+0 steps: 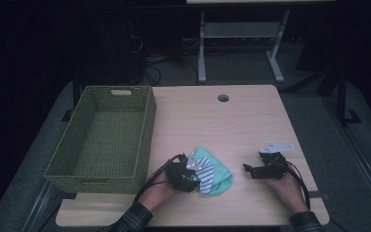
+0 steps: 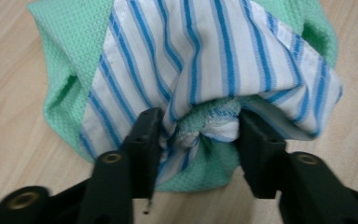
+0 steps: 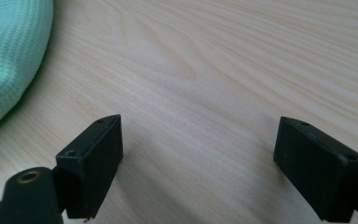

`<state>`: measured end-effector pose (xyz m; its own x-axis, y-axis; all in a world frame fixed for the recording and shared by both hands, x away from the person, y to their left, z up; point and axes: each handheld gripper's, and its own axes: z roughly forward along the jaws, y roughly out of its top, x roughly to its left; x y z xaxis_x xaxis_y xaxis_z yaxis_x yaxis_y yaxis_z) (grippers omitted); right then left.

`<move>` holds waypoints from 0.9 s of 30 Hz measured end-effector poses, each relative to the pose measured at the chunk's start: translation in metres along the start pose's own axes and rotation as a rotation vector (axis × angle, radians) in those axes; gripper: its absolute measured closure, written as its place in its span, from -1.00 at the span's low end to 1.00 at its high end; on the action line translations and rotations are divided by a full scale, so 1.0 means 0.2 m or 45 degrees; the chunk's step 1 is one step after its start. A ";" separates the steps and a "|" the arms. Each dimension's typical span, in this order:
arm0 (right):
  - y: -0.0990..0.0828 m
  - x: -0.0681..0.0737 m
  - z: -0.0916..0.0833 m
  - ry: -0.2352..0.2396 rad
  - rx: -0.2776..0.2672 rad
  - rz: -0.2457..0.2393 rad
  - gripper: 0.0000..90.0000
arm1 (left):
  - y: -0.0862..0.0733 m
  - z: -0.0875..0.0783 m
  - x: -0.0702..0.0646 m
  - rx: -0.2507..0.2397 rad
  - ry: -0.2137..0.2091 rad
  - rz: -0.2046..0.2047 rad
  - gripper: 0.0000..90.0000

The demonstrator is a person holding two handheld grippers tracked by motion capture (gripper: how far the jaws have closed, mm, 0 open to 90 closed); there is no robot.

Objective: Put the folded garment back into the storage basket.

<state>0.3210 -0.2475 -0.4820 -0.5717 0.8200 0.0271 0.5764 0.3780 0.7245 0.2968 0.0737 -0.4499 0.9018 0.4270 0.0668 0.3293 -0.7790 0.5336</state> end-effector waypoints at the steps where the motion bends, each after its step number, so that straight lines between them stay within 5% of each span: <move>1: 0.00 0.00 0.00 0.000 0.000 0.000 -0.67 | 0.00 0.00 0.00 -0.002 0.006 0.006 0.32; 8: 0.00 0.00 0.00 -0.001 -0.002 0.001 -0.68 | 0.02 0.01 0.00 0.001 0.047 0.015 0.65; 19: 0.00 0.00 0.00 -0.001 0.003 0.006 -0.69 | 0.01 -0.01 0.06 -0.042 -0.057 -0.110 0.70; 27: 0.00 0.00 0.00 -0.001 0.005 0.013 -0.69 | 0.03 -0.06 0.07 -0.096 -0.093 -0.149 0.70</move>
<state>0.3209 -0.2469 -0.4820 -0.5653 0.8242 0.0334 0.5843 0.3715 0.7215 0.3081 0.0819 -0.4354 0.8773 0.4762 -0.0595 0.4137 -0.6878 0.5964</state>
